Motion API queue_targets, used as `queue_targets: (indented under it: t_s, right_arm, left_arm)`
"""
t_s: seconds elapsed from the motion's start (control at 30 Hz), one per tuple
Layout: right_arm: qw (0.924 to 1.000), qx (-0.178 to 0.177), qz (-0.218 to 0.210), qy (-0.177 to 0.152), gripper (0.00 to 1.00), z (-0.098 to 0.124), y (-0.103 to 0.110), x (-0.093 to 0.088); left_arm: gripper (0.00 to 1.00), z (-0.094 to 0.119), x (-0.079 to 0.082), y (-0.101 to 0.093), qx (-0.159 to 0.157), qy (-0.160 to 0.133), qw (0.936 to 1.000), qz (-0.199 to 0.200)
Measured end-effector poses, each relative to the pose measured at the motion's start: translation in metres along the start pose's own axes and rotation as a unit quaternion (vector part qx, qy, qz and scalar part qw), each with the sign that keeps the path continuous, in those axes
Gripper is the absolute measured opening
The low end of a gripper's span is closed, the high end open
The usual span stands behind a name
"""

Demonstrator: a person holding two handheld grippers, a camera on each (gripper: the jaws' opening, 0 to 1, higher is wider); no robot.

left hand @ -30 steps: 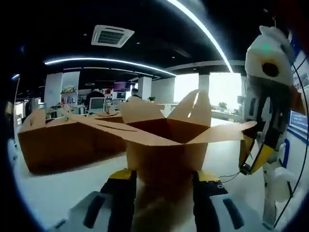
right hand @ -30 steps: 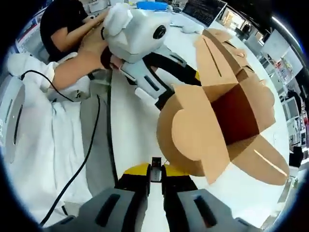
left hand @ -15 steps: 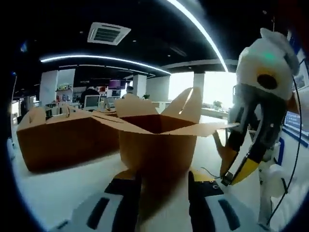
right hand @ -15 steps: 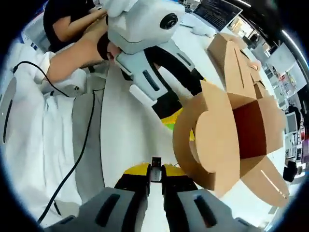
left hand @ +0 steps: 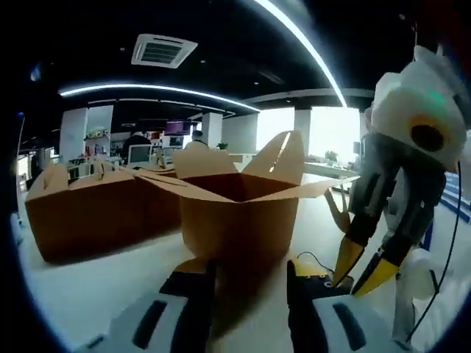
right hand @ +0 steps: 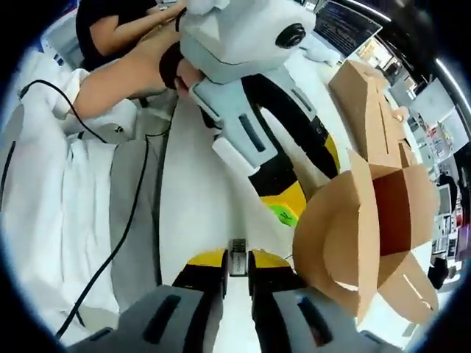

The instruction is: Pick up one paper box from the group, open the paper box, and remove the item inside

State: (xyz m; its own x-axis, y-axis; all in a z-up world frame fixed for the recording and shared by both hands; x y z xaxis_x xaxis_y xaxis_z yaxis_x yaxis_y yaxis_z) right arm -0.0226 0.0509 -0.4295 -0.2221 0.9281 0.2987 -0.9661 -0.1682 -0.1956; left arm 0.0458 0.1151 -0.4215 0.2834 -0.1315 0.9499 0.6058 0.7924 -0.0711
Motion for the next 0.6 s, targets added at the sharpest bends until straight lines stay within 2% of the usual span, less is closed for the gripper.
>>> queue_targets:
  t_s: [0.07, 0.13, 0.2, 0.27, 0.37, 0.43, 0.47, 0.6]
  right_arm:
    - [0.9998, -0.007, 0.009, -0.016, 0.29, 0.001, -0.002, 0.003]
    - [0.9992, -0.022, 0.004, -0.033, 0.29, 0.010, -0.002, -0.001]
    - [0.9974, -0.033, -0.015, -0.063, 0.29, 0.020, 0.000, 0.000]
    - [0.9930, -0.031, -0.039, -0.107, 0.29, 0.030, 0.005, -0.001]
    - [0.9821, -0.045, -0.082, -0.164, 0.29, 0.044, 0.005, -0.008]
    - [0.9621, -0.056, -0.124, -0.236, 0.29, 0.052, -0.001, -0.011]
    - [0.9545, -0.065, -0.141, -0.255, 0.30, 0.054, -0.006, -0.017]
    - [0.9111, -0.118, -0.252, -0.305, 0.29, 0.054, -0.040, -0.051]
  left_arm:
    - [0.40, 0.001, -0.001, 0.001, 0.001, 0.001, 1.0000, 0.001]
    - [0.40, 0.005, -0.003, 0.001, 0.001, 0.002, 1.0000, 0.002]
    - [0.40, 0.008, -0.002, 0.002, 0.003, 0.001, 1.0000, 0.002]
    - [0.40, 0.009, 0.000, 0.004, 0.006, -0.003, 1.0000, 0.003]
    - [0.40, 0.009, 0.002, 0.005, 0.008, -0.007, 0.9999, 0.003]
    - [0.40, 0.007, 0.004, 0.003, 0.007, -0.009, 0.9999, 0.002]
    - [0.40, 0.006, 0.005, 0.001, 0.006, -0.010, 0.9999, 0.001]
    - [0.40, 0.002, 0.005, -0.001, 0.005, -0.010, 0.9999, -0.002]
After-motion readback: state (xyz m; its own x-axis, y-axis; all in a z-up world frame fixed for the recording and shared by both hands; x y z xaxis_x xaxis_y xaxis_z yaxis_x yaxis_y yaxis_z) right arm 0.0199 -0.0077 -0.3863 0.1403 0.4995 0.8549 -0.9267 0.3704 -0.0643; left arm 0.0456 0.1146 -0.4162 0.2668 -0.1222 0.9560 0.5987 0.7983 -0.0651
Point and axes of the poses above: the point that each gripper's makers call its tool centre point, and the gripper's own axes: z roughly backward along the fingers, y roughly to its left, x roughly out of its top, the point moved 2 cm from there along z, roughly backward along the fingers, and after that the axes turned 2 degrees about y, right-handed, at the moved point
